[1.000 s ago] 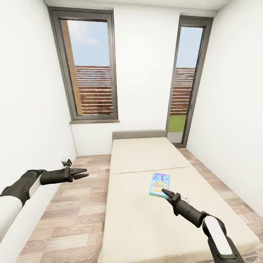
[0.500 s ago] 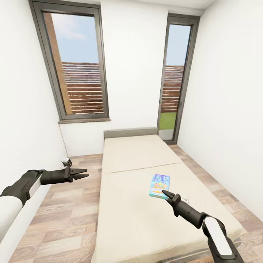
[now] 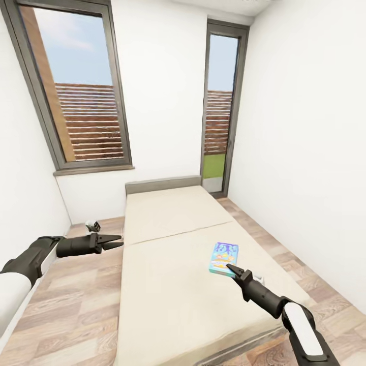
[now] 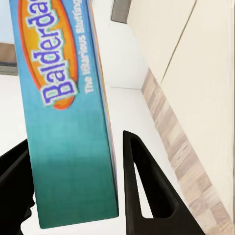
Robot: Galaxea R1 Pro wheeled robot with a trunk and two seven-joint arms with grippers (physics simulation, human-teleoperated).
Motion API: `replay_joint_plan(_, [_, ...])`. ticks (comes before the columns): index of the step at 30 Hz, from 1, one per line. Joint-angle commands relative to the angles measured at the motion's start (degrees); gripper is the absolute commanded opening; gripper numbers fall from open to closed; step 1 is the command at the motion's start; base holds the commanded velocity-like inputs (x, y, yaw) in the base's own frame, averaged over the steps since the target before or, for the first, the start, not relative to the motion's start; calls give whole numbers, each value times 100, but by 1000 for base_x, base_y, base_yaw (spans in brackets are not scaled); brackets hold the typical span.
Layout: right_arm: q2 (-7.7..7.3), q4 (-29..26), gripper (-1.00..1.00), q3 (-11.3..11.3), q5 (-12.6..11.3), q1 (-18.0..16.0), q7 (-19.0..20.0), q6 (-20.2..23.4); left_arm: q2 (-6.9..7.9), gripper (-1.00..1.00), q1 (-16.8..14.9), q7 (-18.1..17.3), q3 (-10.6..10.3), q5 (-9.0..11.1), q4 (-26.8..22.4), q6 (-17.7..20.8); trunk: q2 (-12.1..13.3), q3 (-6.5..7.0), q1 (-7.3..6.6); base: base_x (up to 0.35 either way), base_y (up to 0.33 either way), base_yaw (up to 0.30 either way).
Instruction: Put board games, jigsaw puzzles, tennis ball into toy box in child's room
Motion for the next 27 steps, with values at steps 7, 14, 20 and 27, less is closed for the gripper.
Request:
replay_joint_plan(7, [-4,2,-100,-11,-2,-7,39,11,9,100,-5,-22,-37,25,-1,61,-8,-10,2,0,0,-275])
replay_joint_plan(14, [-5,2,-100,-14,-2,-7,39,10,9,100,-5,-22,-37,25,-1,61,-8,-10,2,0,0,-278])
replay_joint_plan(20, [-5,2,-100,-13,-2,-7,39,10,9,100,-5,-22,-37,18,-1,61,-8,-10,2,0,0,-279])
replay_joint_plan(27, [-5,2,-100,-14,-2,-7,40,10,9,100,-5,-22,-37,23,-1,61,-8,-10,2,0,0,-279])
